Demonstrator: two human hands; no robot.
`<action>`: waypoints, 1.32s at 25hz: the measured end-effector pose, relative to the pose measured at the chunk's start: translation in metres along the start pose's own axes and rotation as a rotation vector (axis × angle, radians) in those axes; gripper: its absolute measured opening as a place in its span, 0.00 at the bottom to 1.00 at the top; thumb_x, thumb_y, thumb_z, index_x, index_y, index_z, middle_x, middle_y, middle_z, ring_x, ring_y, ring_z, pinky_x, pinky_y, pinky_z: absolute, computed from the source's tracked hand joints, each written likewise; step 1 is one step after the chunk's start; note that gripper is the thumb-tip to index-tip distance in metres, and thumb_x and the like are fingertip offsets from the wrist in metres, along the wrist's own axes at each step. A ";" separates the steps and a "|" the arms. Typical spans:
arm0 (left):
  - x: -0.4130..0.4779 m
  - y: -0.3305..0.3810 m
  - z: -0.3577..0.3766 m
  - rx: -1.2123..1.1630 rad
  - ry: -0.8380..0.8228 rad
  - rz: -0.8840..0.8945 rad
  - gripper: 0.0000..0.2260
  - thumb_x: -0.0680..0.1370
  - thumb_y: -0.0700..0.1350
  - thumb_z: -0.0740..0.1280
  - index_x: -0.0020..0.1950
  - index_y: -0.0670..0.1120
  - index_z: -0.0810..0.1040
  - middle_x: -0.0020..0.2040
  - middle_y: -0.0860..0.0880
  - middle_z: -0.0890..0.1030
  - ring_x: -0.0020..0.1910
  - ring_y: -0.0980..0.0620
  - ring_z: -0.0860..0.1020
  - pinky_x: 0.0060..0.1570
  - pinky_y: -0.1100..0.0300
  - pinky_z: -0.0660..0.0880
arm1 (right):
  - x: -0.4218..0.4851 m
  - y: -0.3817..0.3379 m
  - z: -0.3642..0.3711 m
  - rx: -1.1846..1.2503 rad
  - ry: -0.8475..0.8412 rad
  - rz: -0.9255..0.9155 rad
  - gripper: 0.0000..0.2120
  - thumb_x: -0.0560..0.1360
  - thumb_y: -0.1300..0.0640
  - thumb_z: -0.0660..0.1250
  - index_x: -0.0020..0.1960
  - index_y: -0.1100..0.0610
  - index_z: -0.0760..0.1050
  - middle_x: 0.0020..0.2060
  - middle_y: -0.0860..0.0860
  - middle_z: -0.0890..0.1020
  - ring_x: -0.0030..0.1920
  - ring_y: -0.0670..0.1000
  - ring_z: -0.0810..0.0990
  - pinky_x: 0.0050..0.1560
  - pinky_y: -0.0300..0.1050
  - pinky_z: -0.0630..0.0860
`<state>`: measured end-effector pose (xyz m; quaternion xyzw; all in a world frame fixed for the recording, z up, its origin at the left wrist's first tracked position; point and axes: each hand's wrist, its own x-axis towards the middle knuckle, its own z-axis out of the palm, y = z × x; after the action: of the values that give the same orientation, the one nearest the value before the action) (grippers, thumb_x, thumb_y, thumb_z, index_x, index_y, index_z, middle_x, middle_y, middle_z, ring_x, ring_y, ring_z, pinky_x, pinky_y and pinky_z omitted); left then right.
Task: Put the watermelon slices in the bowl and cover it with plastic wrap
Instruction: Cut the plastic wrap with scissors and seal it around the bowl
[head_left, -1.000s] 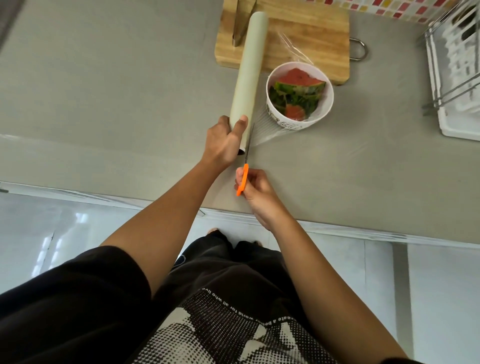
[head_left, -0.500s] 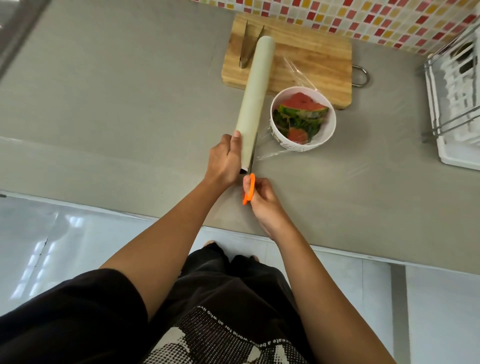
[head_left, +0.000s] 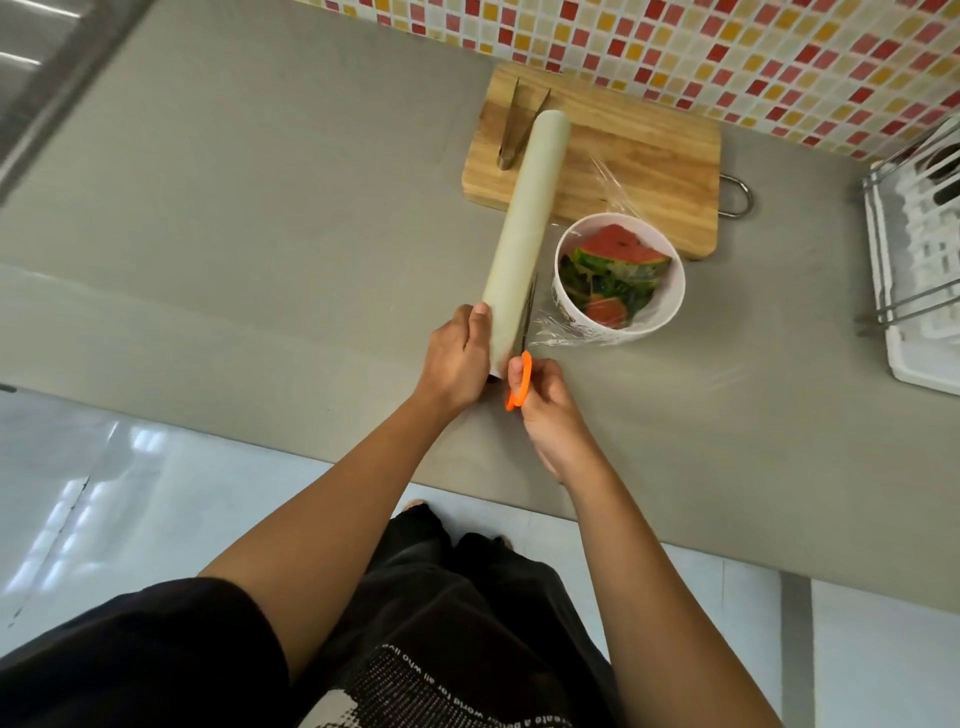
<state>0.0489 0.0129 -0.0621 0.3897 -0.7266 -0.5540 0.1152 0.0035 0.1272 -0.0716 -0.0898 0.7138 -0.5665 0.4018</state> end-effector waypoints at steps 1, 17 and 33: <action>0.000 0.000 0.000 -0.003 -0.001 0.001 0.18 0.84 0.50 0.50 0.45 0.40 0.71 0.41 0.44 0.75 0.41 0.45 0.72 0.42 0.53 0.69 | 0.004 -0.001 -0.001 0.000 0.001 -0.001 0.08 0.77 0.46 0.61 0.47 0.50 0.67 0.38 0.42 0.75 0.35 0.32 0.74 0.45 0.34 0.69; -0.007 -0.003 -0.010 0.023 -0.009 0.012 0.17 0.83 0.50 0.50 0.38 0.47 0.67 0.34 0.52 0.71 0.33 0.56 0.70 0.34 0.59 0.63 | 0.050 -0.023 -0.005 0.019 0.020 -0.059 0.06 0.77 0.48 0.62 0.46 0.49 0.70 0.42 0.43 0.77 0.39 0.30 0.76 0.43 0.28 0.71; 0.003 -0.016 -0.029 -0.014 -0.033 0.031 0.17 0.83 0.50 0.51 0.35 0.47 0.65 0.31 0.54 0.67 0.28 0.61 0.66 0.30 0.69 0.63 | 0.076 -0.025 0.010 0.156 0.057 -0.068 0.11 0.77 0.47 0.62 0.46 0.55 0.74 0.38 0.41 0.79 0.41 0.36 0.76 0.46 0.33 0.70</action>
<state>0.0716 -0.0112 -0.0663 0.3684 -0.7305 -0.5636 0.1142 -0.0481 0.0673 -0.0856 -0.0662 0.6754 -0.6359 0.3675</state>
